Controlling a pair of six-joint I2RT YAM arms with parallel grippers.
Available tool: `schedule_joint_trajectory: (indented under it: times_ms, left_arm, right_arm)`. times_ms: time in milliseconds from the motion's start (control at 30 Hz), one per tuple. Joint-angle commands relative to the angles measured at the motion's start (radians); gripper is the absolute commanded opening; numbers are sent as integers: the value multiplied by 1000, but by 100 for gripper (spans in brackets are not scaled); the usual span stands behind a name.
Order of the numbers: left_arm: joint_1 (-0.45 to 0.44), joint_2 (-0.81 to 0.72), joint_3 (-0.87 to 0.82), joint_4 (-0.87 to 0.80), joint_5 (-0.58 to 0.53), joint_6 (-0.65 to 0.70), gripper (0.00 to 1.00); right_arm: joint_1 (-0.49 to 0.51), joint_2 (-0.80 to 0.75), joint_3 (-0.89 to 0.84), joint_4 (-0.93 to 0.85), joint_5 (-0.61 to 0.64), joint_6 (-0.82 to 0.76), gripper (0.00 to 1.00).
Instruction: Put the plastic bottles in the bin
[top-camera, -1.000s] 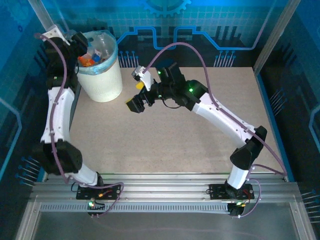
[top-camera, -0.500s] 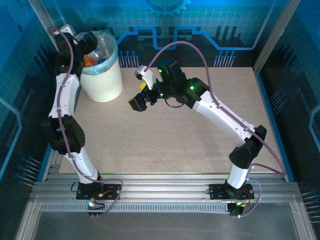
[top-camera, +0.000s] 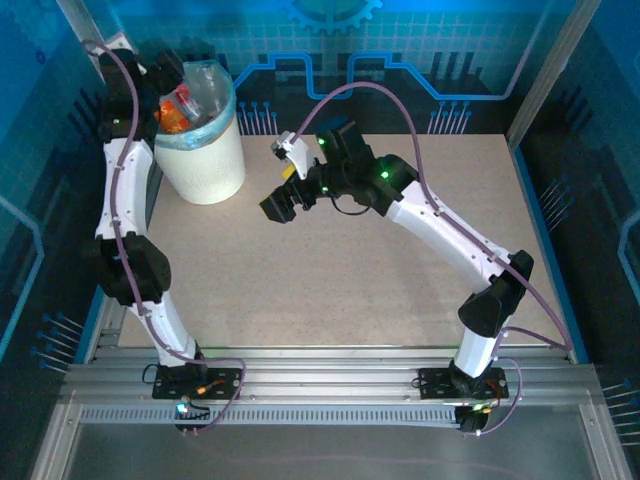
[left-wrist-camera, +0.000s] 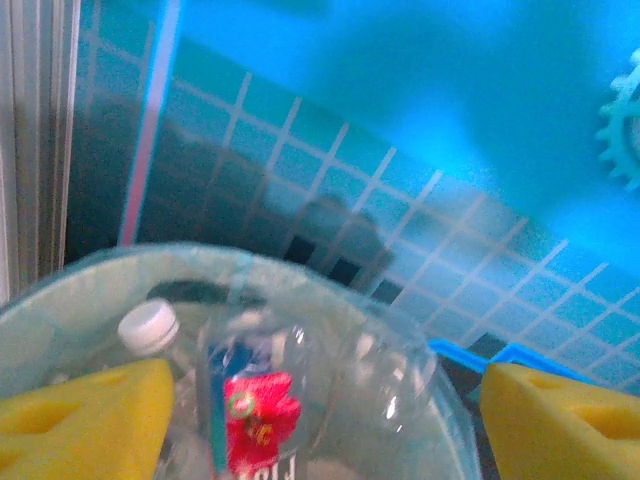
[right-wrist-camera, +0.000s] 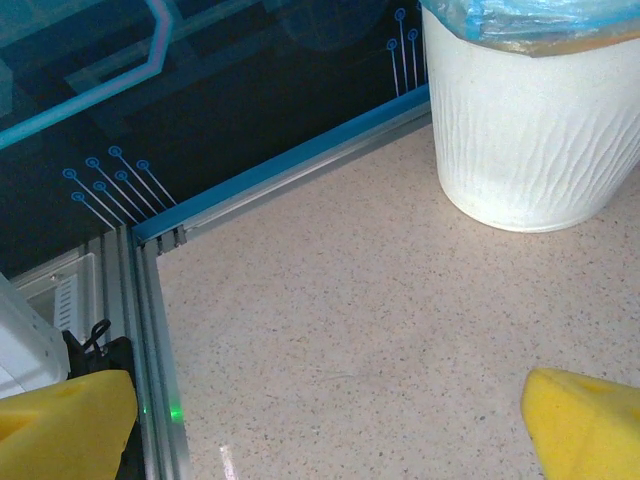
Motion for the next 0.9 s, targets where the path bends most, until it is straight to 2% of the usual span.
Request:
schedule_joint_trajectory:
  times_ms: [0, 200, 300, 400, 567, 733, 867]
  left_arm:
    - [9, 83, 126, -143, 2, -19, 78]
    - [8, 231, 339, -345, 107, -25, 74]
    - [8, 243, 374, -375, 131, -32, 73]
    - [7, 200, 384, -356, 158, -39, 72]
    - [-9, 43, 361, -294, 168, -12, 72]
    - [-44, -234, 113, -176, 166, 53, 73]
    - [-103, -529, -304, -33, 110, 81, 73]
  right_arm:
    - [-18, 17, 18, -31, 9, 8, 100]
    - [-30, 20, 10, -52, 13, 13, 100]
    - [-39, 16, 10, -59, 11, 21, 100]
    - [-48, 0, 10, -60, 23, 22, 100]
    - [-79, -33, 1, -52, 62, 48, 100]
    - [-145, -105, -69, -27, 114, 78, 100]
    - [-231, -215, -227, 48, 218, 106, 100]
